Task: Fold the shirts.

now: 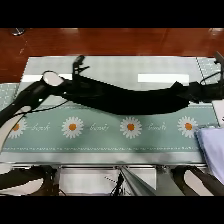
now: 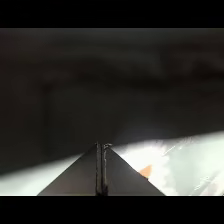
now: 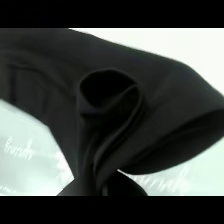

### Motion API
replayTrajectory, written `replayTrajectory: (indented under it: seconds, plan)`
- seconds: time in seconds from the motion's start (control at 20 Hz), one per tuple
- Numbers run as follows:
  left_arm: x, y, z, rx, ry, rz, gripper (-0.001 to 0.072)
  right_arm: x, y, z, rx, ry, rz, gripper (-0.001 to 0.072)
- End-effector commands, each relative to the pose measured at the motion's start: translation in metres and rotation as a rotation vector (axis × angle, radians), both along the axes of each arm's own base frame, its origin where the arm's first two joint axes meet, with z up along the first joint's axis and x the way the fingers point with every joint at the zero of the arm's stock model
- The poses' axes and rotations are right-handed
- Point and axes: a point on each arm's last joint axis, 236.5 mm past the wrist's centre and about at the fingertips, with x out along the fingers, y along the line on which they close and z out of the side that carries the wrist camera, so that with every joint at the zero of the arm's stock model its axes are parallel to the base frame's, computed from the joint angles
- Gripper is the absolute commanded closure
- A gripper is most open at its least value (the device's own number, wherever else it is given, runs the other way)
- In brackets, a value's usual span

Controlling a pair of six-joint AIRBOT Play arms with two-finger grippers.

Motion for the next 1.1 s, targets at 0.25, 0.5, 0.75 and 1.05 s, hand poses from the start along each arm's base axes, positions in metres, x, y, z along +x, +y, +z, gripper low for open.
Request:
replayTrajectory:
  seconds: [0.25, 0.5, 0.75, 1.05]
  plan:
    - [-0.087, -0.179, -0.048, -0.092, 0.257, -0.247, 0.0684, -0.077, 0.037, 0.06, 0.043, -0.169, -0.058, 0.0672]
    - [-0.179, -0.213, -0.063, -0.066, 0.353, -0.447, 0.0683, -0.063, 0.044, 0.074, 0.114, -0.223, -0.071, 0.0673]
    - [-0.085, -0.162, -0.02, -0.141, 0.307, -0.336, 0.0683, -0.054, 0.06, 0.082, 0.199, -0.231, -0.03, 0.0672]
    - [0.062, 0.084, 0.075, -0.206, 0.165, 0.049, 0.0684, -0.021, 0.14, 0.07, 0.271, -0.22, 0.131, 0.0673]
